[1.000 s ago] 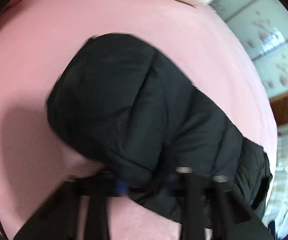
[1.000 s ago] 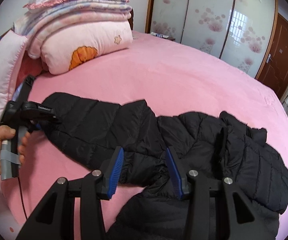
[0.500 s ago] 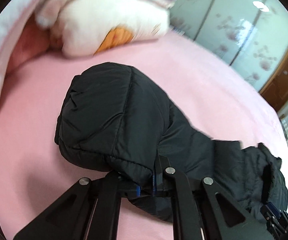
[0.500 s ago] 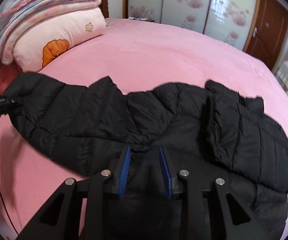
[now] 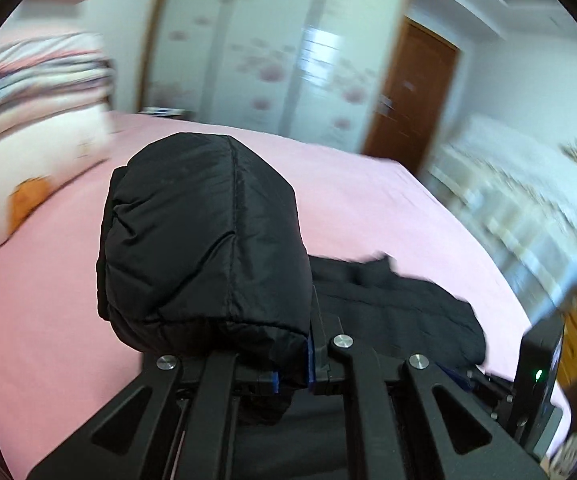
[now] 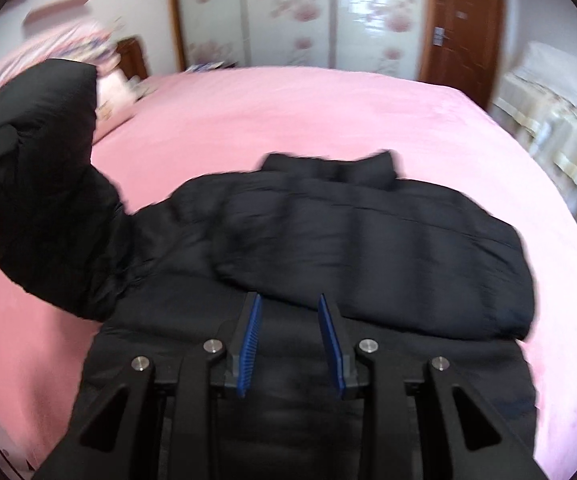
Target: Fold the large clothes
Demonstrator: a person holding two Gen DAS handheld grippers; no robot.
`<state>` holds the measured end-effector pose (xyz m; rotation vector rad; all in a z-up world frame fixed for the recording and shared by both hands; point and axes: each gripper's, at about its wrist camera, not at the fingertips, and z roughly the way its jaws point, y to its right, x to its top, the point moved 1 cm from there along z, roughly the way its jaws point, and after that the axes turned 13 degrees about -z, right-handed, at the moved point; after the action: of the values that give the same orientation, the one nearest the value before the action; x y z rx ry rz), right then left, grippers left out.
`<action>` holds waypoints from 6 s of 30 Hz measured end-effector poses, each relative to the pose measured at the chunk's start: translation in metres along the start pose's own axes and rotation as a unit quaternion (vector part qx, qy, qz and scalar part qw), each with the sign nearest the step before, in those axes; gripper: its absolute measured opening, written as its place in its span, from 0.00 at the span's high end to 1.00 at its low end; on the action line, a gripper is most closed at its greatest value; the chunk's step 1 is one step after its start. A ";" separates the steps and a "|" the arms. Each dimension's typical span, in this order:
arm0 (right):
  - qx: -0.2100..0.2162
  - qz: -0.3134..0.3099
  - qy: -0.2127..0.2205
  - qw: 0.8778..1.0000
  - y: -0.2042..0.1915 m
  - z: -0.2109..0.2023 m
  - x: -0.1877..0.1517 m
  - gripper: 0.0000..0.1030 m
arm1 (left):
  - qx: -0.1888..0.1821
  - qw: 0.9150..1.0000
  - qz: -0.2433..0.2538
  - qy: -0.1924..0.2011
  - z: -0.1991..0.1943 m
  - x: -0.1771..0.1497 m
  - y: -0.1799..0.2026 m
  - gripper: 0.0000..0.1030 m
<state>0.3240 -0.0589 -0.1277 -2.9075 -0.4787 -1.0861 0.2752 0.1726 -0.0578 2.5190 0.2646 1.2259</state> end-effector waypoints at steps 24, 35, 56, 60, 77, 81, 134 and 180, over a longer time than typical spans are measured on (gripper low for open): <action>0.064 0.114 0.036 0.991 0.118 -0.043 -0.070 0.68 | 0.017 0.989 0.131 -0.061 0.020 -0.133 0.109 0.16; 0.080 -0.013 0.095 0.992 0.034 -0.053 -0.019 0.36 | 0.191 0.981 0.003 -0.030 0.003 -0.115 -0.017 0.16; -0.013 -0.001 0.083 0.996 0.034 0.010 0.029 0.89 | 0.184 0.964 -0.153 -0.118 0.101 -0.120 -0.089 0.16; -0.007 0.109 0.096 0.989 0.106 0.009 0.014 0.85 | 0.183 0.965 -0.152 -0.113 0.118 -0.116 -0.080 0.16; -0.057 0.202 0.039 0.977 0.215 0.000 -0.051 0.69 | 0.200 0.969 -0.147 -0.024 0.079 -0.088 -0.036 0.16; -0.051 0.186 0.047 0.980 0.205 0.005 -0.029 0.69 | 0.199 0.972 -0.122 -0.027 0.079 -0.077 -0.012 0.16; 0.011 0.076 0.115 0.990 0.111 -0.193 -0.106 0.58 | 0.127 0.992 -0.005 -0.005 -0.102 -0.136 0.073 0.00; -0.011 0.149 -0.071 0.986 0.149 -0.148 -0.320 0.55 | 0.149 0.954 -0.196 -0.168 -0.108 -0.315 -0.126 0.00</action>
<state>0.0429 -0.3070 -0.2043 -2.9590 -0.0248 -0.8534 -0.0060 0.2164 -0.2711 2.6863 0.8704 0.6294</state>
